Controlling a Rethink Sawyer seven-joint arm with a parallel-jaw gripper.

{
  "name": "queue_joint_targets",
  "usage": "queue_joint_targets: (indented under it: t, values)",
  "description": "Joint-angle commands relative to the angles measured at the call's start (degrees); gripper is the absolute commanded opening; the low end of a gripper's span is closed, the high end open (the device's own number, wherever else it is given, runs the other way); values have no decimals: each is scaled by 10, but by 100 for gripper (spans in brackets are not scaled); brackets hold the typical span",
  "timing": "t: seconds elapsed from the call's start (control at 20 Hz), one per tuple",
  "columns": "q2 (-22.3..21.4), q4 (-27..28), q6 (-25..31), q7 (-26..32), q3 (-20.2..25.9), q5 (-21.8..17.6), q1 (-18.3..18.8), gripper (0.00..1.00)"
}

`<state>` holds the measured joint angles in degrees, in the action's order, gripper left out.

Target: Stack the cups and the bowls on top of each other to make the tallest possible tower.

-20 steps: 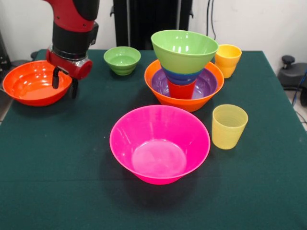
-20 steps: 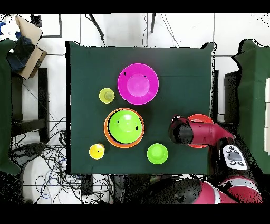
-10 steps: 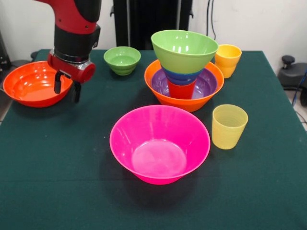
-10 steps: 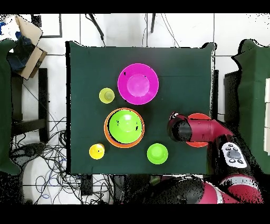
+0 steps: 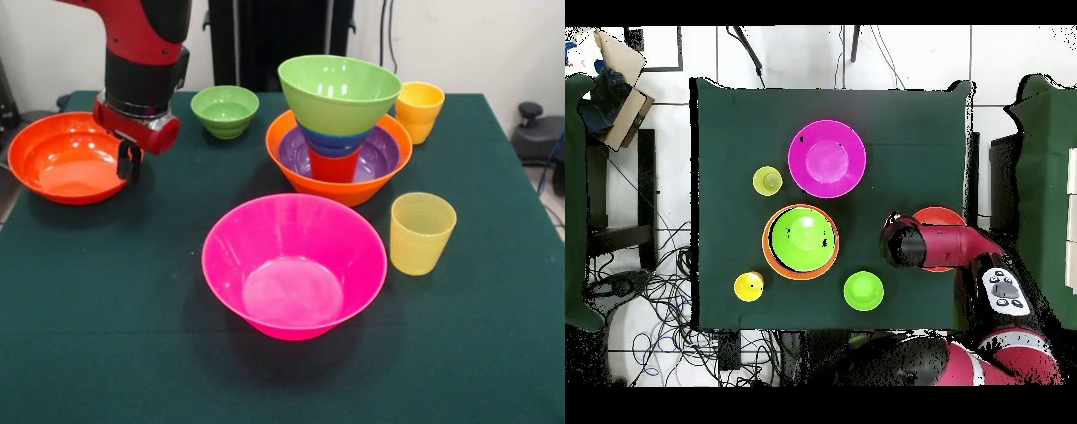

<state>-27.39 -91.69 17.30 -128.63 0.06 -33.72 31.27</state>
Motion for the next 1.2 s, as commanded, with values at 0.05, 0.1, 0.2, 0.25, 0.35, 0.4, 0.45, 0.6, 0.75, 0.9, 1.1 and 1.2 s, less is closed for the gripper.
queue_joint_targets:
  t: [0.05, 0.1, 0.2, 0.25, 0.35, 0.4, 0.45, 0.6, 0.75, 0.9, 1.1, 1.2]
  values:
    - [8, 2, 82, 35, 35, 3, -26, 0]
    - [-6, -4, 94, 39, 39, 9, -27, 0]
    - [-41, -23, 116, 48, 50, 22, -27, 0]
    - [-58, -31, 126, 52, 54, 28, -28, 0]
    - [-103, -45, 160, 70, 65, 43, -29, 0]
    - [-124, -48, 180, 77, 69, 52, -29, 0]
    - [-134, -50, 191, 80, 73, 57, -28, 0]
    - [-154, -49, 222, 92, 86, 73, -20, 0]
    - [-153, -48, 219, 94, 97, 74, -10, 0]
    - [-134, -40, 189, 79, 100, 61, -9, 0]
    - [-117, -42, 138, 60, 106, 44, -4, 100]
    - [-107, -47, 113, 46, 104, 38, -4, 100]
